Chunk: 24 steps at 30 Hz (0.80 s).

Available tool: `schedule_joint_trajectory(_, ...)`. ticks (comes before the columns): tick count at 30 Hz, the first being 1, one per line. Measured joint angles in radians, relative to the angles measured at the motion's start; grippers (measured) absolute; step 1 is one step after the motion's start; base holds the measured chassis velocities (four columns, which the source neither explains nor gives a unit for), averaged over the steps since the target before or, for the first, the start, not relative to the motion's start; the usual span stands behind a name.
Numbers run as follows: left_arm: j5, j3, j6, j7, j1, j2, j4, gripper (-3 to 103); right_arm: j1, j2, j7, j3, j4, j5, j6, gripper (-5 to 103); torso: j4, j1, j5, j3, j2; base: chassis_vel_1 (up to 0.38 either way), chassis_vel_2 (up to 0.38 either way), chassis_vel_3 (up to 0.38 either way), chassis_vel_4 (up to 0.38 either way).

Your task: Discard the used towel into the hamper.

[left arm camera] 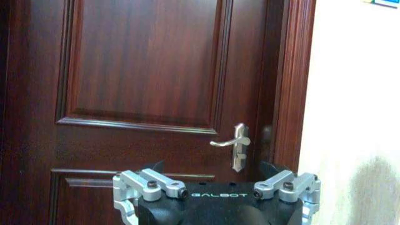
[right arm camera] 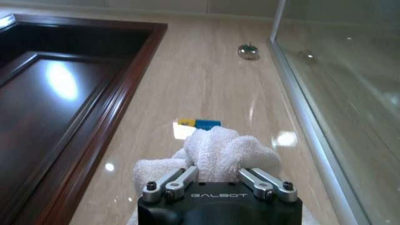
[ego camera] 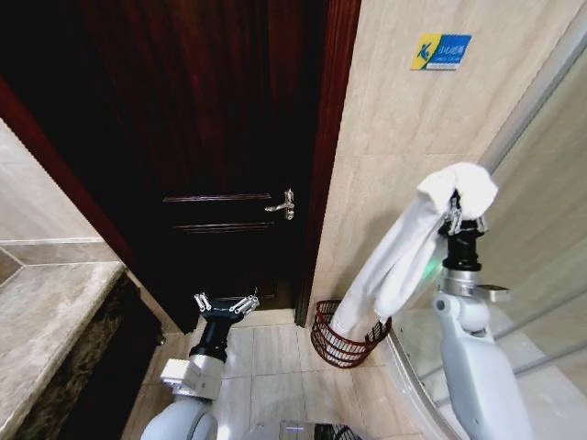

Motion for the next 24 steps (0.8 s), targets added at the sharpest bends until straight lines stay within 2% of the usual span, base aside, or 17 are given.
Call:
schedule_joint_trajectory(15,0.0,0.0,0.0,0.0,0.0,0.0,0.0,100,-0.044,0.021,-0.078,-0.016,-0.167,-0.007,0.097,12,-0.0001,0.0,0.0001,0.0,0.0,0.0,0.0,0.0,0.0)
schedule_joint_trajectory(24,0.0,0.0,0.0,0.0,0.0,0.0,0.0,100,-0.029,0.043,-0.099,-0.028,-0.258,-0.027,0.135,12,0.0,0.0,-0.0002,0.0,0.0,0.0,0.0,0.0,0.0)
